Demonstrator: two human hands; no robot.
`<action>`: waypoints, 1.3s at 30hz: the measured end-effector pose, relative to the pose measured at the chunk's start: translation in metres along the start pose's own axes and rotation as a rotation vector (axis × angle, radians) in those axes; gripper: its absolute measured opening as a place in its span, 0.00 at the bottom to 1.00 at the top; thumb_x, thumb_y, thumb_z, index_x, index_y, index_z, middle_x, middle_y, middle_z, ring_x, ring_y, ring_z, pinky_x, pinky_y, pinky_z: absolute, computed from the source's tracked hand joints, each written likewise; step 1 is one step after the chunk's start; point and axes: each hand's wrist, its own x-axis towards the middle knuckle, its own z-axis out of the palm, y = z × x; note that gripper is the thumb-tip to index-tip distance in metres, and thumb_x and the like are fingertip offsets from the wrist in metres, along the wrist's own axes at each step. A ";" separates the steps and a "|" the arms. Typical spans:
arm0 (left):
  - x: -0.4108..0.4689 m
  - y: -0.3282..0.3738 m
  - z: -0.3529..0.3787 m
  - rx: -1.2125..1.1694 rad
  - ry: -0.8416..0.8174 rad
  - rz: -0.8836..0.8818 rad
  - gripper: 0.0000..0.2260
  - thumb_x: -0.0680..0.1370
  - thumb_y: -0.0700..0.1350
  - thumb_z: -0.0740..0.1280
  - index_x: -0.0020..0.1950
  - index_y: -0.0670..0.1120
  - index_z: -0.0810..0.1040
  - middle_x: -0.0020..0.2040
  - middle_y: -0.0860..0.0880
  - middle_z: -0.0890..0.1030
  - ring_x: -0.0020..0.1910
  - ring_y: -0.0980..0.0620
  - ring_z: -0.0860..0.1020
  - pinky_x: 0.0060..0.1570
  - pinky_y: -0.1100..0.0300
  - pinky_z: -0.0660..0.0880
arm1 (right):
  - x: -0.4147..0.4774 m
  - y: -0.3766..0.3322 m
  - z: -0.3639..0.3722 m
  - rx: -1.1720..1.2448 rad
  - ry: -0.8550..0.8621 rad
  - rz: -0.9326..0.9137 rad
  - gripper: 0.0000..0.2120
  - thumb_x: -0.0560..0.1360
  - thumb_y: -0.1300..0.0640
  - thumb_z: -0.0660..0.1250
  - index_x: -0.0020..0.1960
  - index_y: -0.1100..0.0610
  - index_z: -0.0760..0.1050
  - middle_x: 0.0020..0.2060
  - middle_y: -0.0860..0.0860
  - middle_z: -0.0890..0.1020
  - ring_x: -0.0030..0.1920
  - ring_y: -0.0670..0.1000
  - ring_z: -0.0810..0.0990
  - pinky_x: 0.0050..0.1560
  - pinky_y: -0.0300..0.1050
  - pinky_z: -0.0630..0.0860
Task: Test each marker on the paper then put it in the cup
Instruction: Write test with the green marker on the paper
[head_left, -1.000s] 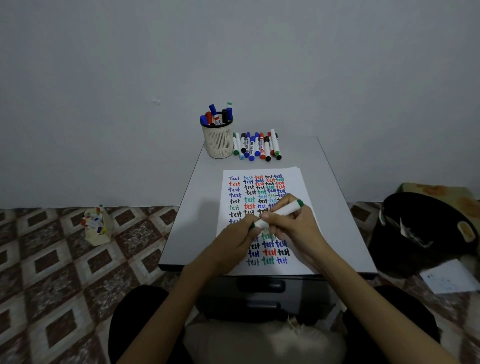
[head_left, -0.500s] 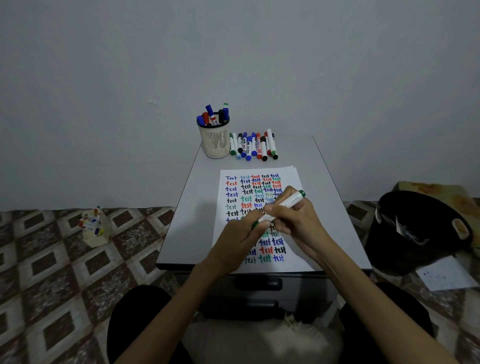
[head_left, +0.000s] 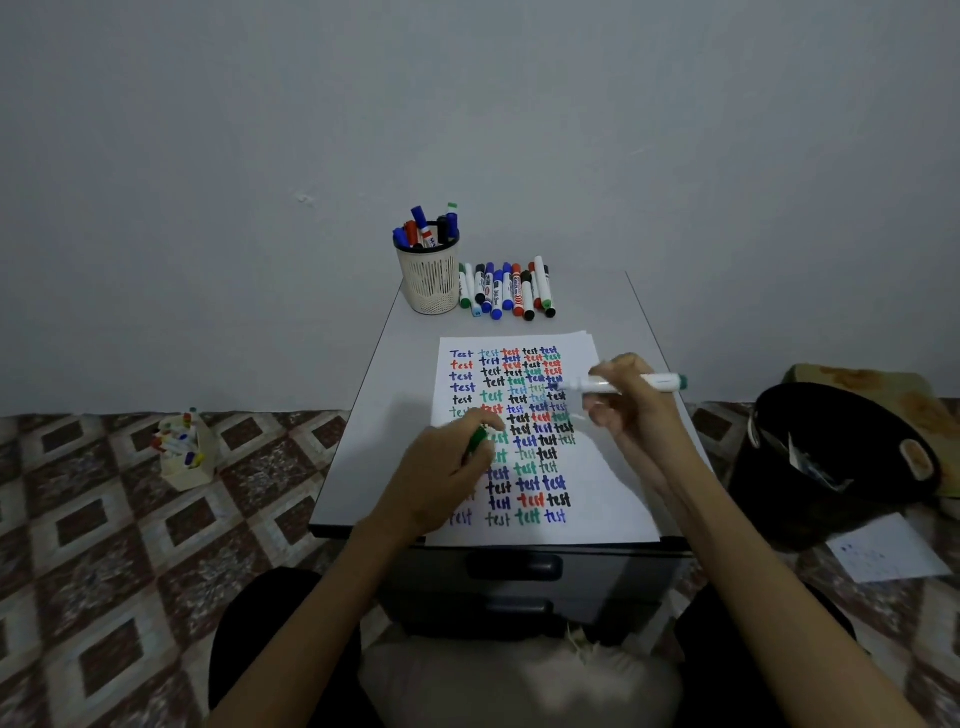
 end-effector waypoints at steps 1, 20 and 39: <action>-0.001 -0.010 -0.002 0.066 -0.009 0.003 0.11 0.79 0.46 0.54 0.57 0.51 0.74 0.37 0.59 0.71 0.36 0.62 0.71 0.40 0.64 0.67 | 0.001 0.000 -0.005 0.031 0.047 0.006 0.05 0.78 0.65 0.62 0.43 0.61 0.72 0.39 0.57 0.83 0.35 0.51 0.82 0.29 0.38 0.77; -0.012 -0.046 0.001 0.209 -0.013 0.017 0.18 0.78 0.53 0.55 0.63 0.47 0.72 0.59 0.50 0.76 0.57 0.53 0.73 0.59 0.51 0.70 | 0.008 0.034 -0.011 -0.612 0.147 -0.055 0.12 0.69 0.72 0.70 0.34 0.64 0.69 0.29 0.62 0.73 0.30 0.56 0.73 0.29 0.42 0.76; -0.014 -0.045 0.001 0.222 0.013 -0.021 0.18 0.78 0.56 0.54 0.62 0.49 0.72 0.58 0.52 0.74 0.54 0.57 0.71 0.55 0.62 0.68 | 0.009 0.040 -0.009 -0.748 0.069 -0.063 0.15 0.69 0.73 0.69 0.33 0.60 0.66 0.34 0.68 0.75 0.36 0.56 0.75 0.38 0.48 0.76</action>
